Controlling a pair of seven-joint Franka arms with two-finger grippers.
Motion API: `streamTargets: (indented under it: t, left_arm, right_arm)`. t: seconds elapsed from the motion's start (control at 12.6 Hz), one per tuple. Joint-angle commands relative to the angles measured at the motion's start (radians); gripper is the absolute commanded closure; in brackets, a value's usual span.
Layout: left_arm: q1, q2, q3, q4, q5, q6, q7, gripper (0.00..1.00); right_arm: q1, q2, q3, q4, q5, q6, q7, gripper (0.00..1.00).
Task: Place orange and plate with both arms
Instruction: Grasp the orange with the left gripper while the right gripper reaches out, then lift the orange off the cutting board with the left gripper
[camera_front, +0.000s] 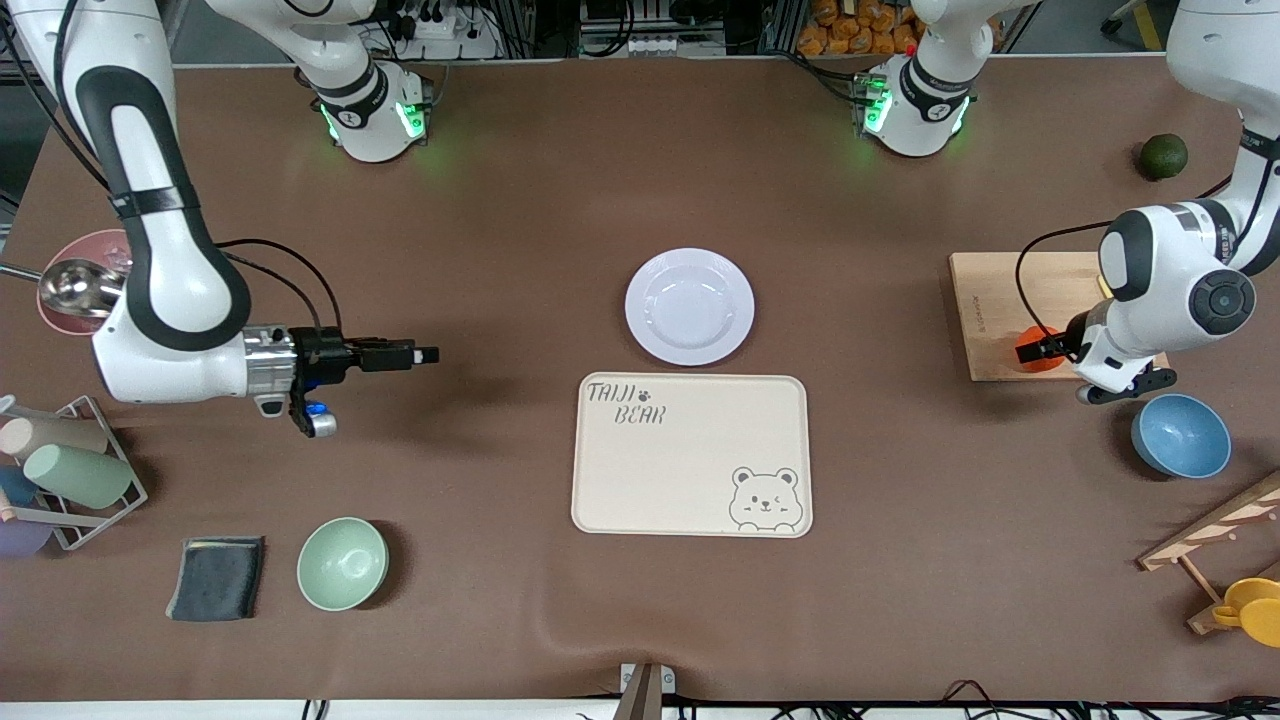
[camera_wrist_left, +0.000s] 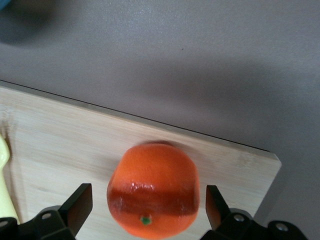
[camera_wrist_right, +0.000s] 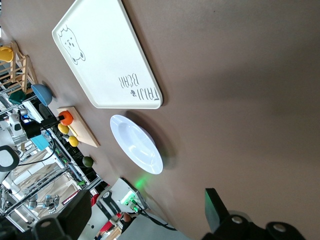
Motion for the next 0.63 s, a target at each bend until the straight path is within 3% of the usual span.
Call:
streamTargets:
  t: [0.0,0.16,0.24,0.32,0.4,0.56]
  left_arm:
    - [0.016,0.032,-0.009,-0.005,0.029,0.043,-0.012,0.00]
    - [0.016,0.041,-0.009,-0.003,0.029,0.054,-0.013,0.00]
    - [0.014,0.041,-0.010,-0.002,0.026,0.057,-0.027,0.05]
    - [0.013,0.041,-0.010,-0.003,0.029,0.056,-0.060,0.78]
    - [0.013,0.041,-0.010,-0.003,0.029,0.056,-0.061,0.96]
    - [0.013,0.029,-0.012,-0.003,0.029,0.050,-0.061,0.96]
  right_arm:
    - [0.019,-0.014,0.002,-0.024,0.028,0.021,-0.017,0.00]
    - [0.025,-0.014,0.002,-0.036,0.040,0.037,-0.019,0.00]
    - [0.025,-0.014,0.002,-0.038,0.042,0.043,-0.017,0.00]
    - [0.027,-0.014,0.002,-0.039,0.042,0.044,-0.017,0.00]
    - [0.027,-0.014,0.002,-0.039,0.042,0.044,-0.019,0.00]
    - [0.027,-0.014,0.002,-0.041,0.042,0.044,-0.019,0.00]
